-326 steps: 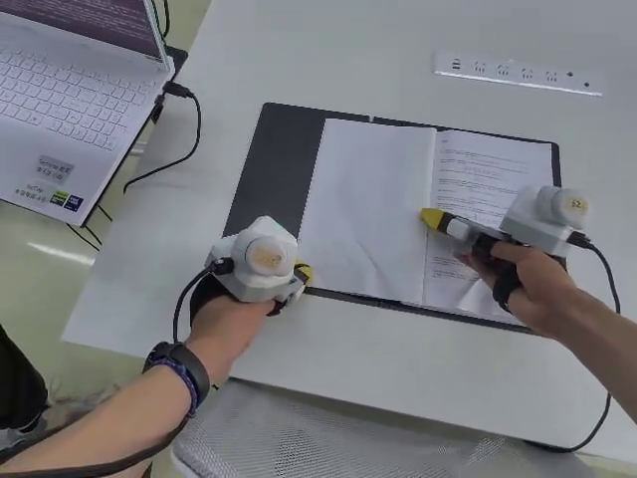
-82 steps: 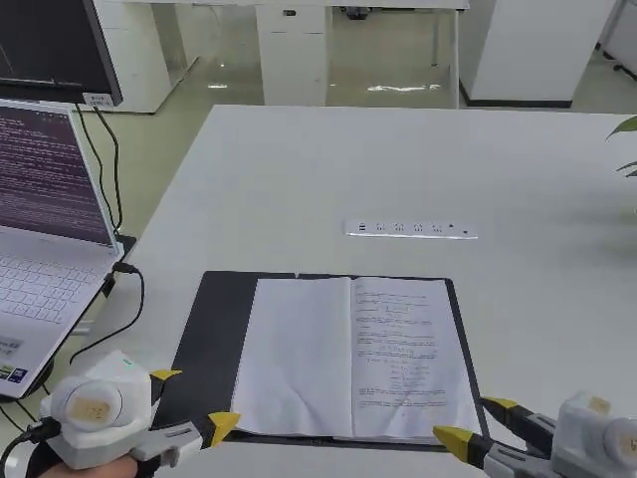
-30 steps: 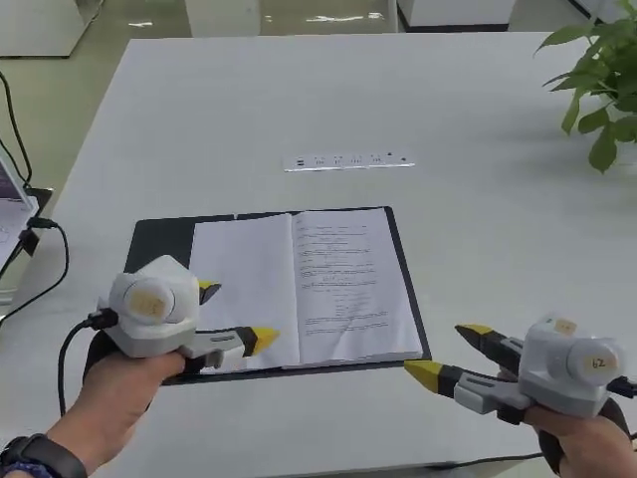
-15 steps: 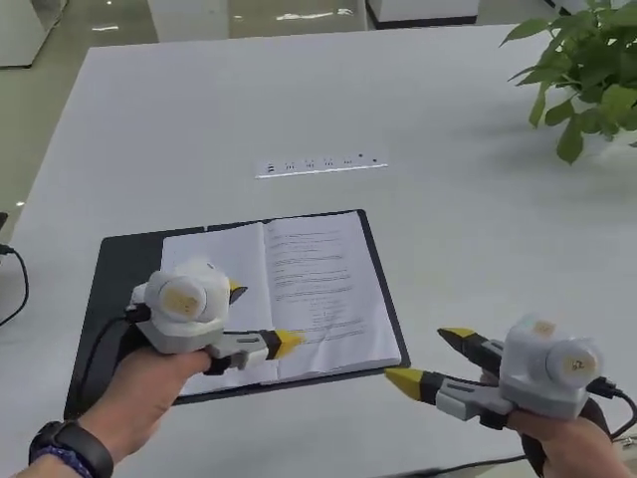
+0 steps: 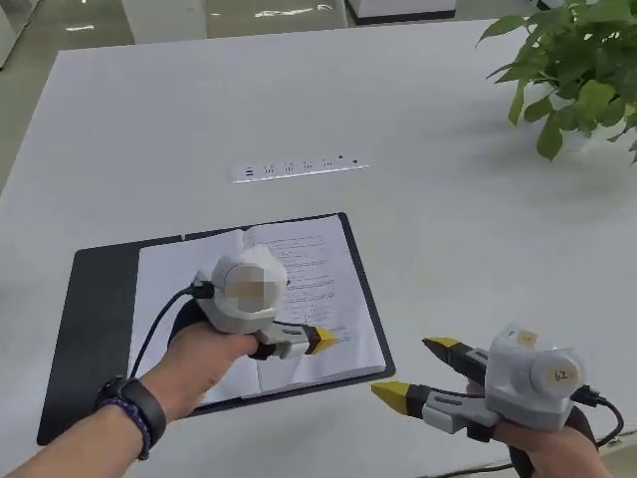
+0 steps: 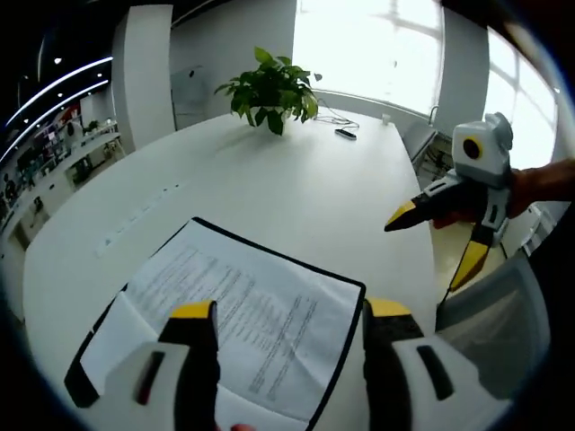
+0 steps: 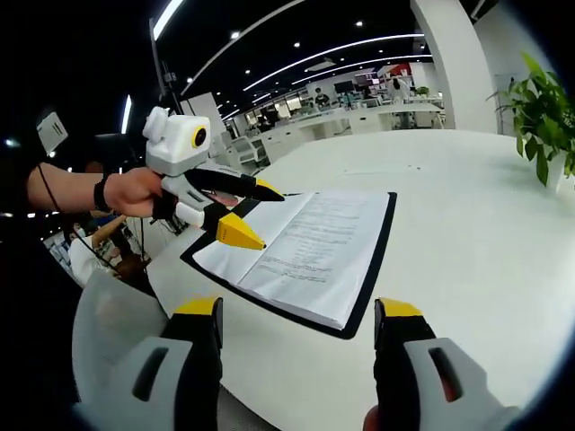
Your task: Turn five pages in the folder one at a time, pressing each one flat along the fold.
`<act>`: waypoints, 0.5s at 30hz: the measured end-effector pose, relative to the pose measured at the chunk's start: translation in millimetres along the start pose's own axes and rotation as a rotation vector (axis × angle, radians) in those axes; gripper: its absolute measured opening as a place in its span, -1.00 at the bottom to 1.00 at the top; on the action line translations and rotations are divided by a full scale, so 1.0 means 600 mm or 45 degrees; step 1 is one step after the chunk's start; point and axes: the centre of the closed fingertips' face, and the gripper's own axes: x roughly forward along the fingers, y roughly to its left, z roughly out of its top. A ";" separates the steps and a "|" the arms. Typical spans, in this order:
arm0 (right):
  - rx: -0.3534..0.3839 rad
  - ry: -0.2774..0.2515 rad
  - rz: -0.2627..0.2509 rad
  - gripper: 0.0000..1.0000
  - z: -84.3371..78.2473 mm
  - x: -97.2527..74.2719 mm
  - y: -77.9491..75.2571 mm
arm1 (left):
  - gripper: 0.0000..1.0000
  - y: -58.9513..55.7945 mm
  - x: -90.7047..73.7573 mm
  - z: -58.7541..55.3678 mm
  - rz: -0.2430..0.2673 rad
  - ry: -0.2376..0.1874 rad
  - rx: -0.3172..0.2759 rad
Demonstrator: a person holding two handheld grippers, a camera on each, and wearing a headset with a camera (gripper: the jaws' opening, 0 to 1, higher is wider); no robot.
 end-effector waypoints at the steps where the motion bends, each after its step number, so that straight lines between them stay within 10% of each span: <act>1: -0.004 0.007 0.001 0.35 -0.002 0.002 0.001 | 0.29 -0.001 0.011 -0.001 -0.009 0.016 0.011; 15: -0.024 0.064 0.023 0.32 -0.013 0.015 0.010 | 0.28 -0.041 0.128 -0.026 -0.048 0.136 -0.003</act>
